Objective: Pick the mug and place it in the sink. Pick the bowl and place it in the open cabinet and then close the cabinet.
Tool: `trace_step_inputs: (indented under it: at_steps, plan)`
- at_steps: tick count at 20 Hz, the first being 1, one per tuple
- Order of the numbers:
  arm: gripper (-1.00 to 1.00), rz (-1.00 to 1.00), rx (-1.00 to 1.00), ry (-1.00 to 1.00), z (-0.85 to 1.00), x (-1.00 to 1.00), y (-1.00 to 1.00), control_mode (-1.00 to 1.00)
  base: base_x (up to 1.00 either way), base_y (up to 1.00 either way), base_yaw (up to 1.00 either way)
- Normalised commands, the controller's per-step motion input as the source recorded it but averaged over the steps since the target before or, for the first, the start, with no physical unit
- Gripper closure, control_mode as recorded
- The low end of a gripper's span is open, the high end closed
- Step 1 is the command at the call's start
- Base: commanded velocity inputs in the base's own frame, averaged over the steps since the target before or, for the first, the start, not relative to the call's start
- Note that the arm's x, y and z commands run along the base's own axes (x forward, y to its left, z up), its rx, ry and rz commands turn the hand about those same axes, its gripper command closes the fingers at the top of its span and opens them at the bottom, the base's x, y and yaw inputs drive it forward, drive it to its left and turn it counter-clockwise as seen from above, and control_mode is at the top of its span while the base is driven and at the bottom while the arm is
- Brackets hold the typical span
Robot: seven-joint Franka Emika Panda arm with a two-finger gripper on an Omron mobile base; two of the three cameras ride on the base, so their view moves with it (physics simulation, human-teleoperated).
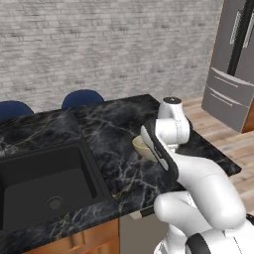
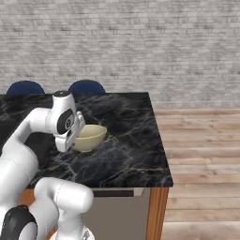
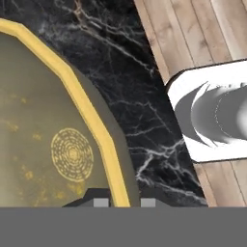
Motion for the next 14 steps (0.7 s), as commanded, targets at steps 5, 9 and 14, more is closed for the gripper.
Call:
trace_step_inputs:
  at_steps: [5,9,14]
  plan:
    - [1.0,0.37,-0.01,0.01,0.35,-0.32,-0.07,-1.0,0.0,0.0,0.0]
    - [1.0,0.22,-0.01,-0.03,0.17,-0.58,-0.08,-1.0,0.0,0.0,0.0]
    - [1.0,0.03,0.01,-0.13,0.11,-0.63,-0.13,-1.0,0.0,0.0,0.0]
